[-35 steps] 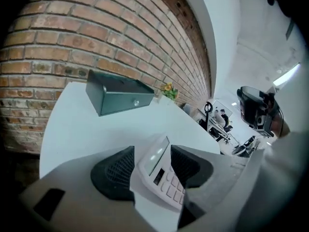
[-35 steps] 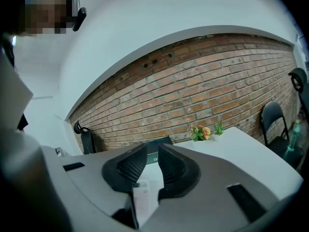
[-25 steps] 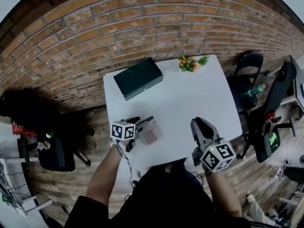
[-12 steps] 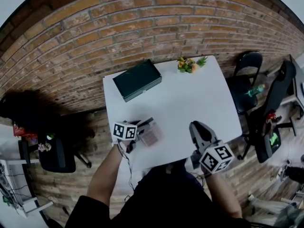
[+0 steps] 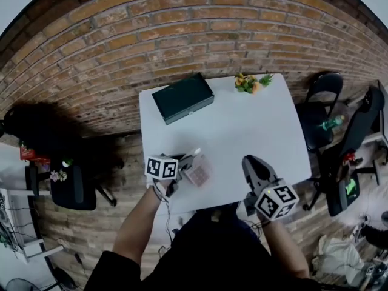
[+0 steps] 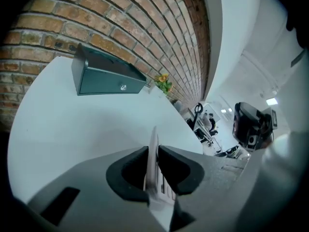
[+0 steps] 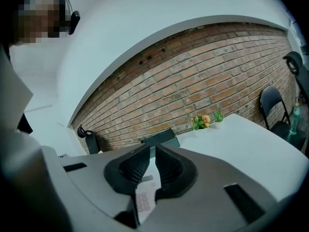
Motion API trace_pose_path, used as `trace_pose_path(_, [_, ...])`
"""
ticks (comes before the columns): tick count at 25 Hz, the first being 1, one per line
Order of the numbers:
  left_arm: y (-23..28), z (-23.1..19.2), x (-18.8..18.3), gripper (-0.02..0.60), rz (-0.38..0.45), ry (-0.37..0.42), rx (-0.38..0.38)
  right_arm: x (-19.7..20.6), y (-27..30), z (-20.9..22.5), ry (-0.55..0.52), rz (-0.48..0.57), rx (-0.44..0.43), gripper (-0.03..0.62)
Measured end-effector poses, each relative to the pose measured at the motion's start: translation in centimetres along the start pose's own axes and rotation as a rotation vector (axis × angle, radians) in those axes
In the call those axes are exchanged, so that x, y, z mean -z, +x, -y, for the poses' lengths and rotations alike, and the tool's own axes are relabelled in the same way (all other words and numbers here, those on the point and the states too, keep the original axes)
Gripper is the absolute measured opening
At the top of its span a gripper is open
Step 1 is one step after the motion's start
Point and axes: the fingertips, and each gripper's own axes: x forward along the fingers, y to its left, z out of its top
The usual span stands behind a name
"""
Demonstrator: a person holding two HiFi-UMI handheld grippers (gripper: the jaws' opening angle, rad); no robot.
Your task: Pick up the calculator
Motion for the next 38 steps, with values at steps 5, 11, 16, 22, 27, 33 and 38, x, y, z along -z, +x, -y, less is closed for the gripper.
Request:
trace_pose_path(5, [-0.7,1.6,-0.2,0.054,0.065,-0.071,0.022,0.0,0.0,-0.1,0.001,-0.015,-0.036,0.037])
trace_pose_path(11, [-1.7,4.3,-1.3,0.054,0.141,-0.047,0.014,-0.1,0.2,-0.1,-0.004,-0.024,-0.080,0.035])
trace_pose_path(16, [-2.3,8.3,-3.1,0.054,0.206,-0.002,0.031,-0.9,-0.2,0.6,-0.021,-0.020,-0.102,0.035])
trace_pose_path(22, [-2.9,13.6,-5.4,0.054,0.279,0.044,0.086,-2.0,-0.9,2.2,-0.025,-0.008,-0.104,0.035])
trace_pose_path(27, [-3.3,16.5,-6.2,0.054,0.312,0.052,0.103,-2.8,-1.4,3.4,-0.053,-0.016,-0.098,0.035])
trace_pose_path(33, [-4.4,18.8,-7.3,0.054,0.349,0.059,0.092,-5.1,-2.0,3.6,-0.160,0.017,-0.088,0.006])
trace_pose_path(38, [-6.1,20.4,-8.6,0.054,0.433,0.023,0.115,-7.6,-3.0,2.6,-0.262,0.087,-0.110,0.006])
